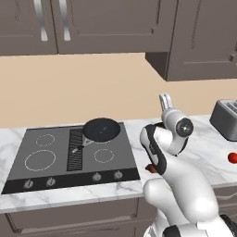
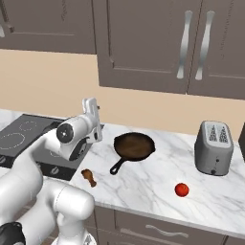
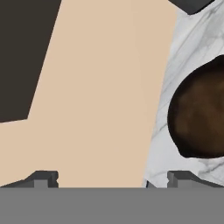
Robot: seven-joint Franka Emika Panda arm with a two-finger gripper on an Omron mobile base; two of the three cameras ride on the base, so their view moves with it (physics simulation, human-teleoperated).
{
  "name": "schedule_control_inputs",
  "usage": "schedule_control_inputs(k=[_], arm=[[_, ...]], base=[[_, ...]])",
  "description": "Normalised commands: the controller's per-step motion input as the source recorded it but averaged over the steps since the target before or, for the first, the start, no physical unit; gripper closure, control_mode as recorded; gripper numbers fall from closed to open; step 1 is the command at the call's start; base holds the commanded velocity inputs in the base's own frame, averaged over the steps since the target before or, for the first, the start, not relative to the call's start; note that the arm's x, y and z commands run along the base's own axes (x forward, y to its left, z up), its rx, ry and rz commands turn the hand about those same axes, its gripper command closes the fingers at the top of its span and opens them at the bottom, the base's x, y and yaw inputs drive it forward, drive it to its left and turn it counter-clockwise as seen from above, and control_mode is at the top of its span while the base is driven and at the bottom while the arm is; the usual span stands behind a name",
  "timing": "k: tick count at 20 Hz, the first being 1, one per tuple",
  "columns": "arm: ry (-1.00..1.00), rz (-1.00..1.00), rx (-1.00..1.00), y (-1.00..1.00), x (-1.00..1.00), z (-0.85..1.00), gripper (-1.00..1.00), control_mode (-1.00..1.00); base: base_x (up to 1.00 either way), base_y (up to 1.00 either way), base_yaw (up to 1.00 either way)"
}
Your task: Place both pans onto different burners. Then place the tomato and the chicken drumstick on different pans.
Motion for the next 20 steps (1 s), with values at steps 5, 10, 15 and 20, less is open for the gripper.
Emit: schedule_control_inputs(k=[5, 10, 15, 20], arm=[[0.1, 0.0, 0.0, -0.01, 0.13, 0.02, -1.0, -1.0], [0.24, -0.01, 0.0, -0.12, 0.19, 0.17, -1.0, -1.0], [0.21, -0.17, 0.03, -0.48, 0.09, 0.12, -1.0, -1.0], [0.16, -0.37, 0.11, -0.46, 0.1, -0.09, -1.0, -1.0]], base=[[0.0, 0.0, 0.0], [0.0, 0.0, 0.0], [0.0, 0.0, 0.0], [0.0, 0.0, 0.0]])
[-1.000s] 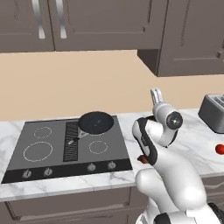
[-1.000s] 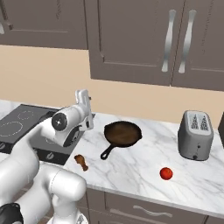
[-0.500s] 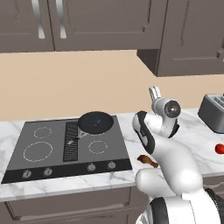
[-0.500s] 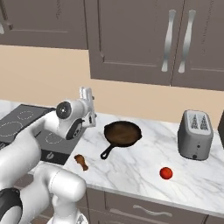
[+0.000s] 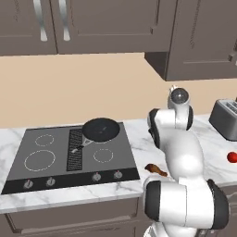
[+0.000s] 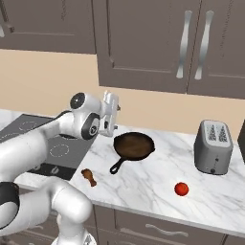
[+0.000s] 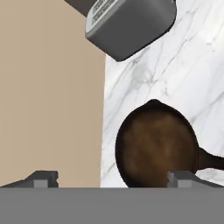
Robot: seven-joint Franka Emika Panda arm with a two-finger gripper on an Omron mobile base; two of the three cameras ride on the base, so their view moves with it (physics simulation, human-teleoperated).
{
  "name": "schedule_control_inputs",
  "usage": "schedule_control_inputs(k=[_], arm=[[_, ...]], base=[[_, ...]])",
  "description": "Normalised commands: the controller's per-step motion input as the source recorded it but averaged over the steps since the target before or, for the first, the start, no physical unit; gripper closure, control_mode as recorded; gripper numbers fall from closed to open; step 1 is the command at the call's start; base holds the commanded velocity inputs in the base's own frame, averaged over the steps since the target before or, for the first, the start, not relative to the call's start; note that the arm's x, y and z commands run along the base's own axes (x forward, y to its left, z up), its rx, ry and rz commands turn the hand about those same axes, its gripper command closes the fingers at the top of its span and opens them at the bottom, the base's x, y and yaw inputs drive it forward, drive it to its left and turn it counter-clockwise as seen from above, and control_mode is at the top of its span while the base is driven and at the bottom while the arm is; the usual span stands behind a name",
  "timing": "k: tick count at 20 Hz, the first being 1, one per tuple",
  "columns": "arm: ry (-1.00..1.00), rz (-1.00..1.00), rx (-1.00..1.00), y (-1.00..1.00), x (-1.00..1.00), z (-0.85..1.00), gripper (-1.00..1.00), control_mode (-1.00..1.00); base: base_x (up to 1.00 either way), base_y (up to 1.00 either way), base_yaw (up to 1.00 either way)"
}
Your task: Place both pans onto different burners. Then place the tomato and the chicken drumstick on different pans.
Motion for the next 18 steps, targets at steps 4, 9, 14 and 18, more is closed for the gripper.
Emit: schedule_control_inputs(k=[4, 9, 14, 18], arm=[[0.1, -0.39, 0.14, -0.21, 0.13, -0.16, -1.0, -1.0], [0.07, -0.4, 0.19, -0.22, 0.02, -0.24, -1.0, -1.0], [0.01, -0.39, 0.26, -0.2, 0.0, -0.21, -1.0, -1.0], [0.0, -0.36, 0.28, -0.16, 0.0, -0.15, -1.0, -1.0]], base=[[0.0, 0.0, 0.0], [0.0, 0.0, 0.0], [0.0, 0.0, 0.0], [0.0, 0.0, 0.0]])
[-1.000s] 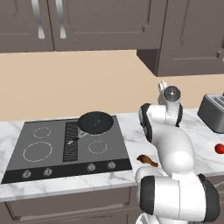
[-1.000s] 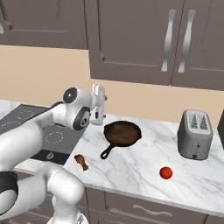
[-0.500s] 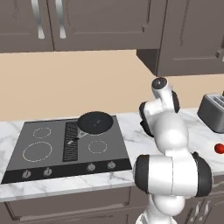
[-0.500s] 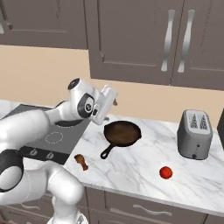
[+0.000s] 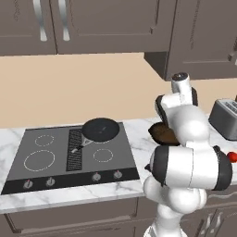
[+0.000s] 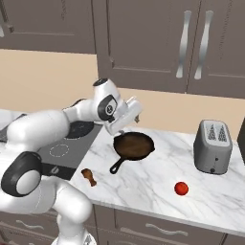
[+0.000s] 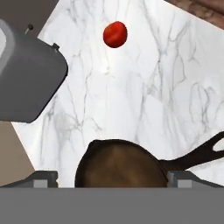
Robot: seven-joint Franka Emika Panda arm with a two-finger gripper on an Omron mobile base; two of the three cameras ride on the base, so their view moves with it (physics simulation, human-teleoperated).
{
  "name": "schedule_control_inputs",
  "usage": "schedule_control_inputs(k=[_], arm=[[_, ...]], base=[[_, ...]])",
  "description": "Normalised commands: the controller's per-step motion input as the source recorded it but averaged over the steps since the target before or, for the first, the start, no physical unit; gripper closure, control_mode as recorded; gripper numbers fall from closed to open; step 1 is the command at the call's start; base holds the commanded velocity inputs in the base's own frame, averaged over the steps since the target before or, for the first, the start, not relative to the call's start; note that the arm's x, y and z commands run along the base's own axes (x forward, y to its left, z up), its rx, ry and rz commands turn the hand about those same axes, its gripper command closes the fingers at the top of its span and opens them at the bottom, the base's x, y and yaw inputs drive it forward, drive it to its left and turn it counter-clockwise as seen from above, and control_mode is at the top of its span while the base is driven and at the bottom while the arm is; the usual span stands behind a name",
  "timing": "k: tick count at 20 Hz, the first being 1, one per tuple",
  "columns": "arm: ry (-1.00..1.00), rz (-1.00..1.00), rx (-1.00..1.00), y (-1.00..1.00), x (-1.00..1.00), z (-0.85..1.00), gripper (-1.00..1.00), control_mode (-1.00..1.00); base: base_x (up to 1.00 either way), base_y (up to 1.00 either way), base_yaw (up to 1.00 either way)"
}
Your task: Place both pans onto different burners. Then place the tomato and the chicken drumstick on different pans.
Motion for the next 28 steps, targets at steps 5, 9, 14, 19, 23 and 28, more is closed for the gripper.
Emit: schedule_control_inputs(k=[5, 9, 14, 19, 23, 28], arm=[[-0.07, -0.39, 0.3, -0.01, 0.03, -0.27, -1.0, -1.0], [-0.17, -0.38, 0.28, 0.03, 0.04, -0.23, -1.0, -1.0], [-0.24, -0.36, 0.2, 0.12, 0.06, -0.23, -1.0, -1.0], [-0.19, -0.32, 0.1, 0.21, 0.11, -0.26, -1.0, -1.0], [0.07, -0.02, 0.02, 0.11, 0.18, -0.03, -1.0, -1.0], [0.18, 0.33, 0.0, 0.0, 0.04, -0.12, -1.0, -1.0]], base=[[0.0, 0.0, 0.0], [0.0, 0.0, 0.0], [0.0, 0.0, 0.0], [0.0, 0.0, 0.0], [0.0, 0.0, 0.0], [0.0, 0.0, 0.0]])
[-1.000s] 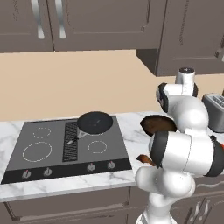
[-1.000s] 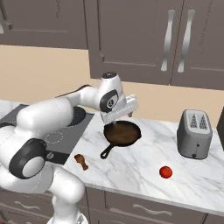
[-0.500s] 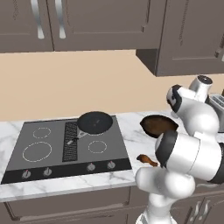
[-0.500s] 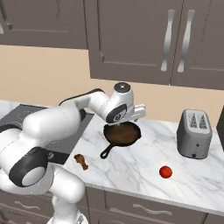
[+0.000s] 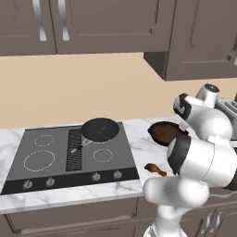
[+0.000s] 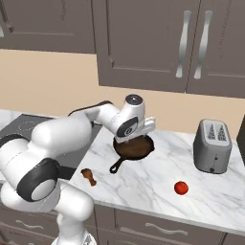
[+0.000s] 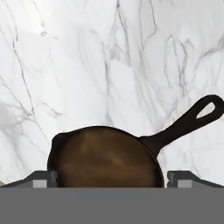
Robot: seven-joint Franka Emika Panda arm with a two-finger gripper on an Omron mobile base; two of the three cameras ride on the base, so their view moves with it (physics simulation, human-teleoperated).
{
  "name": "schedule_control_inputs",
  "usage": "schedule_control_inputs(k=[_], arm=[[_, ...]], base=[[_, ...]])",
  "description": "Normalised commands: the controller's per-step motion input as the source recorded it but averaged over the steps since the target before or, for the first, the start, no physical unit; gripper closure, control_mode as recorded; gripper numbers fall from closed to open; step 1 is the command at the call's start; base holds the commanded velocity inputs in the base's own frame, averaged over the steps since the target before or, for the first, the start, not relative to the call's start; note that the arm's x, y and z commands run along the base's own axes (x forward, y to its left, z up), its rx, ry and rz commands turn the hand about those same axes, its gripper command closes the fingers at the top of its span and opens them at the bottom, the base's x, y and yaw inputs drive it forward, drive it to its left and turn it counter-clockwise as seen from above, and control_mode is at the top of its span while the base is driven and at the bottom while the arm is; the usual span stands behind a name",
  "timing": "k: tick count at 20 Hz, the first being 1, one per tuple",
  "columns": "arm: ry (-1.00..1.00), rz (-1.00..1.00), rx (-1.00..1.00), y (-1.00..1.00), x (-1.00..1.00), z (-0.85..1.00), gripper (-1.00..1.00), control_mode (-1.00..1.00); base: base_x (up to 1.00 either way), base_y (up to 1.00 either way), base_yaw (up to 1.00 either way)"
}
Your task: Place both pans onto different burners. Then place the tomato and the chicken drumstick on different pans.
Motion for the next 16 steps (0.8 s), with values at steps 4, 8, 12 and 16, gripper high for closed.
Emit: schedule_control_inputs(k=[4, 8, 12, 16], arm=[[0.11, 0.49, 0.0, 0.0, 0.0, -0.14, -1.0, -1.0], [0.05, 0.5, -0.01, 0.0, 0.0, -0.21, -1.0, -1.0], [0.01, 0.5, -0.04, 0.0, 0.0, -0.19, -1.0, -1.0], [0.0, 0.5, -0.04, 0.0, 0.0, -0.22, -1.0, -1.0]], base=[[0.0, 0.0, 0.0], [0.0, 0.0, 0.0], [0.0, 0.0, 0.0], [0.0, 0.0, 0.0]])
